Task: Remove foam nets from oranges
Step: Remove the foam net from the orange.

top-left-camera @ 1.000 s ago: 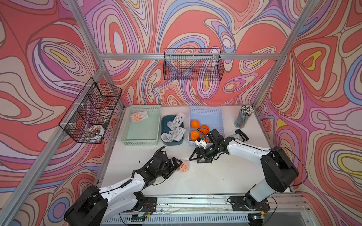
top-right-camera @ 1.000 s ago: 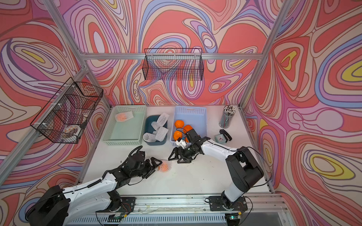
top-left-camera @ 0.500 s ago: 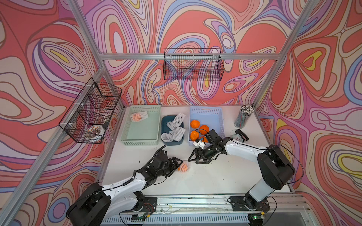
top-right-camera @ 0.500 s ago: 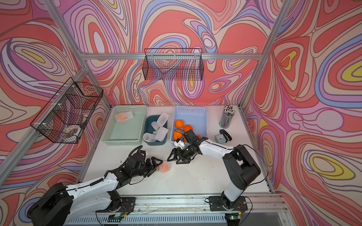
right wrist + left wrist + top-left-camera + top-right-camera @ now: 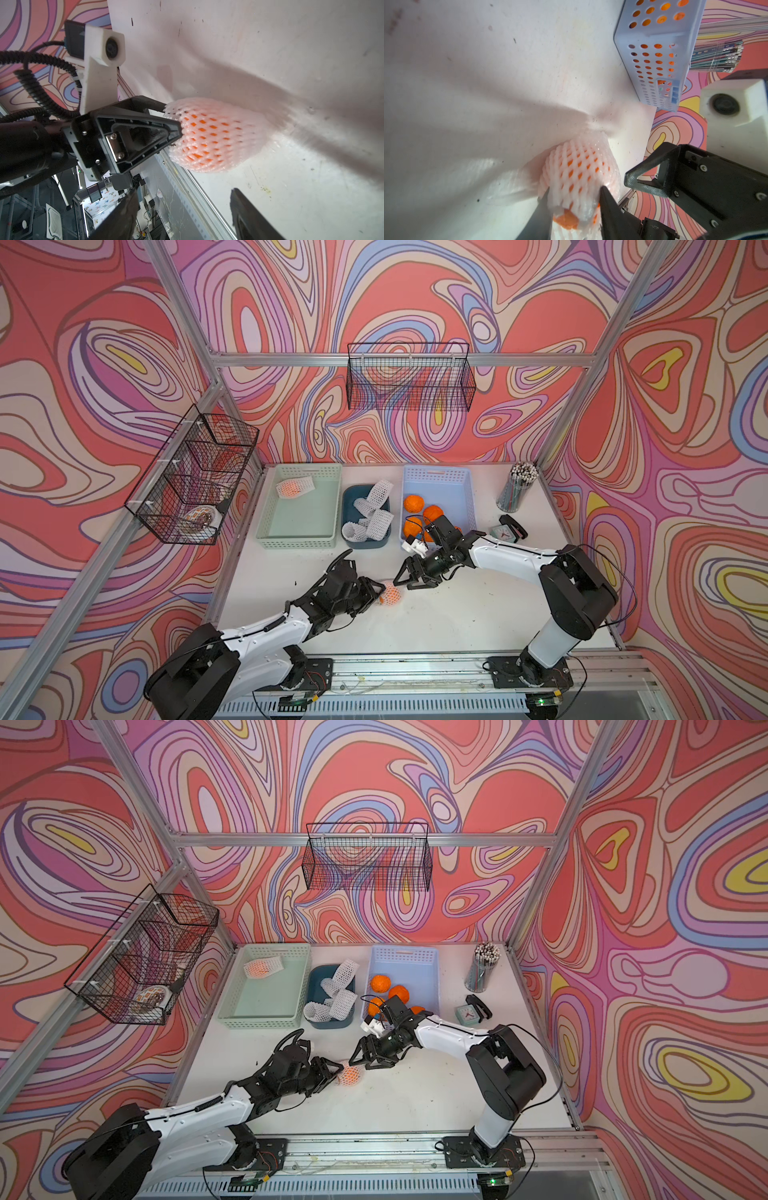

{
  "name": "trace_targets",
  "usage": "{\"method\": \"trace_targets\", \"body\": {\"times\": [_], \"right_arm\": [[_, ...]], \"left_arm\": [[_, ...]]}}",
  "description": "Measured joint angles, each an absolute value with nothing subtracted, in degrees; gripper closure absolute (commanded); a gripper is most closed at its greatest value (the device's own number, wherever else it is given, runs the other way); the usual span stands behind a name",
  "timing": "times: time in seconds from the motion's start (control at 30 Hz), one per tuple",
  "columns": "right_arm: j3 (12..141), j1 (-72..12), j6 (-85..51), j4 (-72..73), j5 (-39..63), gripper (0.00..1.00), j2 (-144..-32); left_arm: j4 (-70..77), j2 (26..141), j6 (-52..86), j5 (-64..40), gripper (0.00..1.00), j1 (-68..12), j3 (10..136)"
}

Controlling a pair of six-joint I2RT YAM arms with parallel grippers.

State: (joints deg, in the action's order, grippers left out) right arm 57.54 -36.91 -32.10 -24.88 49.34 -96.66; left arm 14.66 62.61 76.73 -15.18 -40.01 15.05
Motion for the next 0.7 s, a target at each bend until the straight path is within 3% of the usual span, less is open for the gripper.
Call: {"method": "trace_targets", "body": {"times": [0.33, 0.7], "right_arm": [[58.1, -37.4, -32.1, -25.5, 49.1, 0.34, -96.7], [63.0, -41.3, -29.0, -34.0, 41.3, 0.37, -96.7]], "left_arm": [[14.7, 62.6, 76.7, -16.3, 0.89, -40.0, 17.0], [14.8, 62.6, 77.1, -17.9, 0.93, -40.0, 18.3]]}}
